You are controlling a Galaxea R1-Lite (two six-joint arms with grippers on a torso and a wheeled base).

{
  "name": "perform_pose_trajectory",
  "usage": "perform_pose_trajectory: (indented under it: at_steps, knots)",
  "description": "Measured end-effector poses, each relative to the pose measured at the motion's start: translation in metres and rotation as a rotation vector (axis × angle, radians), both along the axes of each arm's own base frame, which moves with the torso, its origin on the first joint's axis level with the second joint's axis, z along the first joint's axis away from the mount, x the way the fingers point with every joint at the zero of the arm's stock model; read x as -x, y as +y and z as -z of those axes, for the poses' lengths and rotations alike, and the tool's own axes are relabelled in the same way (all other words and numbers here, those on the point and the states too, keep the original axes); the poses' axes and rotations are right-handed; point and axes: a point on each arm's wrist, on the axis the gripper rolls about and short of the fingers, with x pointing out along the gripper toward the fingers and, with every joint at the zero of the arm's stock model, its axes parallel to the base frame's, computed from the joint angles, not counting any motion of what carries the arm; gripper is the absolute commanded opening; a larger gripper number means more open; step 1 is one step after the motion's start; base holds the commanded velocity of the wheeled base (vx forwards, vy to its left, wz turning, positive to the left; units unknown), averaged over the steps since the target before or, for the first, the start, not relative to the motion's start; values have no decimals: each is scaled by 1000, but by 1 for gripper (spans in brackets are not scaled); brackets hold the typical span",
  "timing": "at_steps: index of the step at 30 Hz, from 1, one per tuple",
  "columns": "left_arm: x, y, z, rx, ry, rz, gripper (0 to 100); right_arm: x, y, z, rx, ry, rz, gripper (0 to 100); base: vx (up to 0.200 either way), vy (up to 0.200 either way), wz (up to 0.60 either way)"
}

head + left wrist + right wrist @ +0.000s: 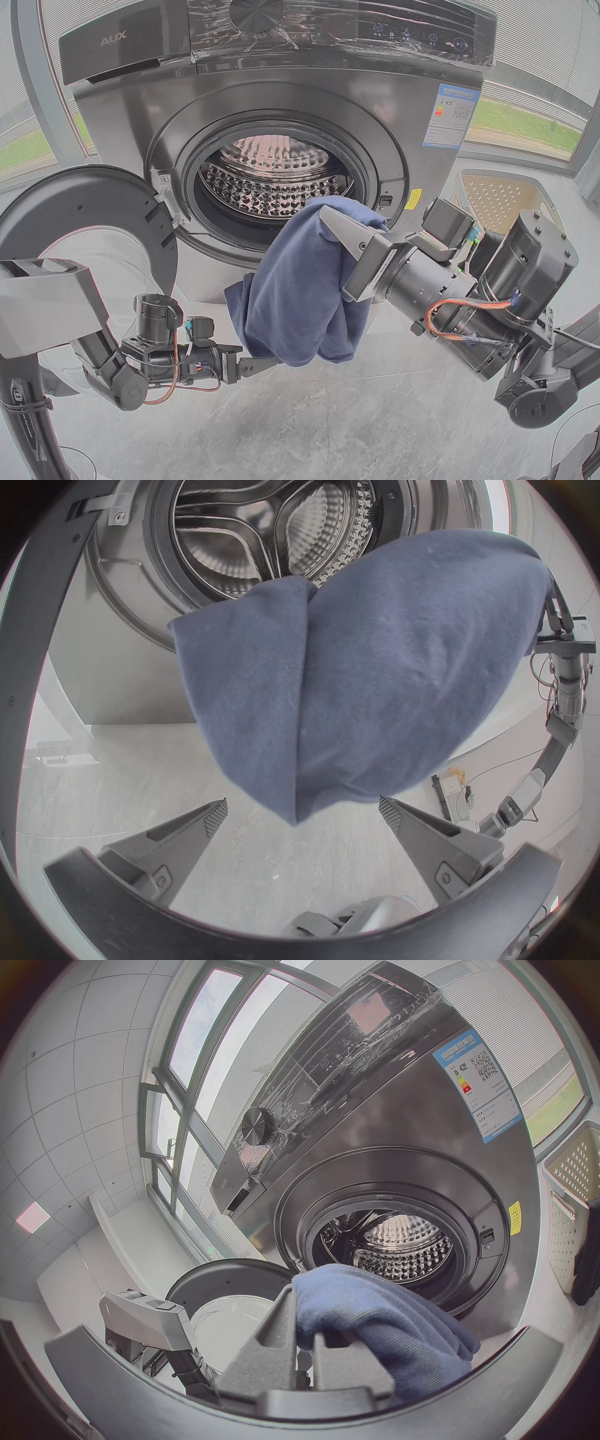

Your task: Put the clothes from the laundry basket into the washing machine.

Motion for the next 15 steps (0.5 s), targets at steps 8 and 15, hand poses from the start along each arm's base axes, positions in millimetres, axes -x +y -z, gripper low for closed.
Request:
perform_pose_trajectory:
  at_steps: [8,15]
  knots:
    - [-15,-11,3,83,-66,-13,100,0,0,0,-1,1,-1,0,0,0,0]
    - [-20,-19,9,98,-95,-22,100,0,0,1,-1,3,-3,0,0,0,0]
